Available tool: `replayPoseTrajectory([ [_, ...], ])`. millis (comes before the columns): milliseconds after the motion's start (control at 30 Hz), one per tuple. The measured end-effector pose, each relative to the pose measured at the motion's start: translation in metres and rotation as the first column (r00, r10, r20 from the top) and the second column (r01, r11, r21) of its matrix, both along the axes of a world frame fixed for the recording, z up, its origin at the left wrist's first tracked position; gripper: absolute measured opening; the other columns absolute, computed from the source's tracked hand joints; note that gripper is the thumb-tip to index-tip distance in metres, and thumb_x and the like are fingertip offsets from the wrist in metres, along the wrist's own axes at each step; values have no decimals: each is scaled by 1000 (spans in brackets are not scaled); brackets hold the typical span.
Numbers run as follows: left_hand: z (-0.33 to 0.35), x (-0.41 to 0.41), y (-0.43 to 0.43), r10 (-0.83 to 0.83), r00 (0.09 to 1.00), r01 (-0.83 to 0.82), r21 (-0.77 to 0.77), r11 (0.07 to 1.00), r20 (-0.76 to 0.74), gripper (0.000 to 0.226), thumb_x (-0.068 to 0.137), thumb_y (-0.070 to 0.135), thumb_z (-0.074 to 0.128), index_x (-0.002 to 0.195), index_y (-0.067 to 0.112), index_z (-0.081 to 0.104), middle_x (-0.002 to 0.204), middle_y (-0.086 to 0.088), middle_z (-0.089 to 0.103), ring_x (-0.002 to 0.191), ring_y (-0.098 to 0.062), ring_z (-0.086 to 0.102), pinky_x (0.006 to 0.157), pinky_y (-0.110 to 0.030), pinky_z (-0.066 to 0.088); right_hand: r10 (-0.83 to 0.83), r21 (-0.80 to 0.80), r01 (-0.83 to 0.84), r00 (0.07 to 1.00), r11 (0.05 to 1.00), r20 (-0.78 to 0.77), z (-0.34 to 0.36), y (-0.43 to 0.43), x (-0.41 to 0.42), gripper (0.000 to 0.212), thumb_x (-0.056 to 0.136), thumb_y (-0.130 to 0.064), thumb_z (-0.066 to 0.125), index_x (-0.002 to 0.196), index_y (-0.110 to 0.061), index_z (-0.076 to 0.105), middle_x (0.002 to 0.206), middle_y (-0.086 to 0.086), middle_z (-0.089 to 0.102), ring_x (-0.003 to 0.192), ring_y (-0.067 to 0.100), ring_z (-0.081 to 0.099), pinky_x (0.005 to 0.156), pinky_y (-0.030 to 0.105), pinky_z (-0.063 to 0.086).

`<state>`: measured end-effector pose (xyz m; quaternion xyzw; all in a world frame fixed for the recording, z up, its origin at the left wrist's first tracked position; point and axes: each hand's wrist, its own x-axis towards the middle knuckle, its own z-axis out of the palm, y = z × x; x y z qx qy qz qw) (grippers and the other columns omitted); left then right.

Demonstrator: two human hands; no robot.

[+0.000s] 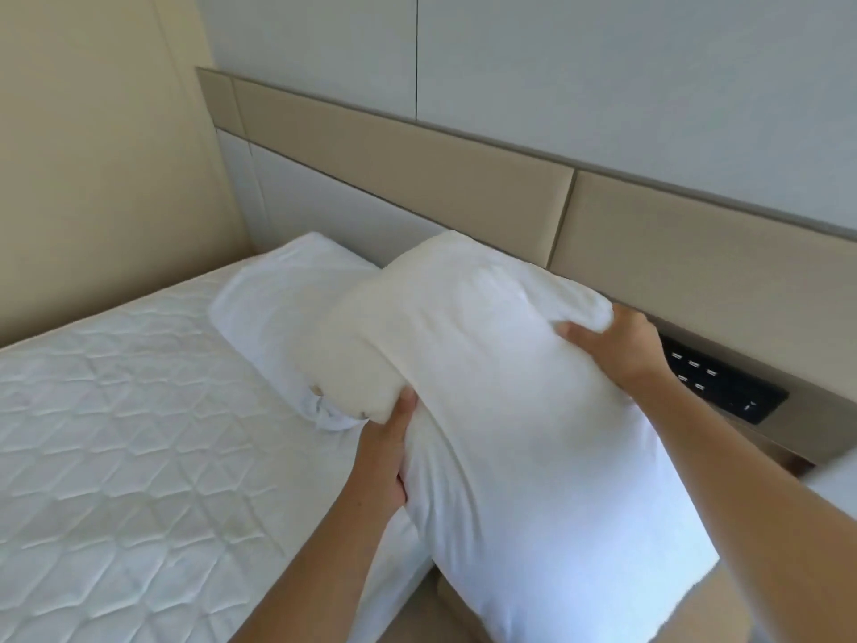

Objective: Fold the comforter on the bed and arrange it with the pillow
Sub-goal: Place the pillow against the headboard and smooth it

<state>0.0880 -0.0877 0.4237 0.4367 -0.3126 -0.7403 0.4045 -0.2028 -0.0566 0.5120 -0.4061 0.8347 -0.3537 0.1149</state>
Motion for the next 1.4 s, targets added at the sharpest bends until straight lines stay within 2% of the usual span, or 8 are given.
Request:
replayPoseTrajectory([
  [167,29,31,-42,160,984,-153,-87,984,74,91,55,62,88,126,11,63,107,-8,76,99,-28,73,87,-44,58,82,-88,-73,991,993,103,13,-41,28,59,74,-59,78,105,-13,59,93,3,64,88,26,62,79,38,52],
  [300,52,36,-65,275,956,-256,-164,953,105,79,62,59,84,124,14,64,109,-6,75,101,-29,69,87,-42,55,166,-126,-142,964,982,209,18,-82,33,53,75,-58,78,95,-13,59,84,0,65,77,20,62,78,41,54],
  [467,65,33,-89,411,899,-369,-244,897,152,91,48,69,84,122,18,66,109,0,76,103,-26,70,97,-49,53,310,-184,-267,910,946,274,30,-128,31,35,78,-52,79,81,-23,59,81,1,69,75,18,65,68,34,53],
  [533,73,29,-97,453,874,-401,-265,877,176,86,54,66,84,121,17,65,109,-2,75,102,-26,70,95,-49,54,345,-191,-300,894,935,285,35,-143,30,34,78,-52,79,79,-25,58,80,-1,68,72,15,64,58,27,48],
  [633,82,28,-113,497,846,-432,-295,852,195,69,68,58,83,118,14,66,107,-4,75,101,-27,69,93,-47,54,381,-218,-324,867,921,321,36,-169,29,36,75,-53,80,86,-22,65,83,-1,71,78,19,68,66,31,51],
  [767,89,31,-150,501,840,-427,-316,847,207,74,61,64,82,115,15,68,105,-4,76,100,-27,71,94,-49,55,398,-245,-328,848,913,349,37,-210,29,37,72,-53,82,89,-24,65,88,-1,72,84,23,69,81,39,57],
  [933,87,34,-217,494,849,-423,-319,848,189,86,52,71,83,119,18,67,109,-2,76,102,-26,71,94,-48,55,396,-263,-315,843,912,365,43,-273,30,42,72,-50,84,97,-21,67,87,0,72,83,24,70,81,41,58],
  [1400,30,82,-524,470,872,-422,-280,862,133,77,61,62,83,123,21,65,108,1,77,103,-23,72,94,-48,56,373,-178,-331,866,927,334,-11,-585,78,46,74,-47,84,102,-15,67,88,2,69,83,25,66,85,42,55],
])
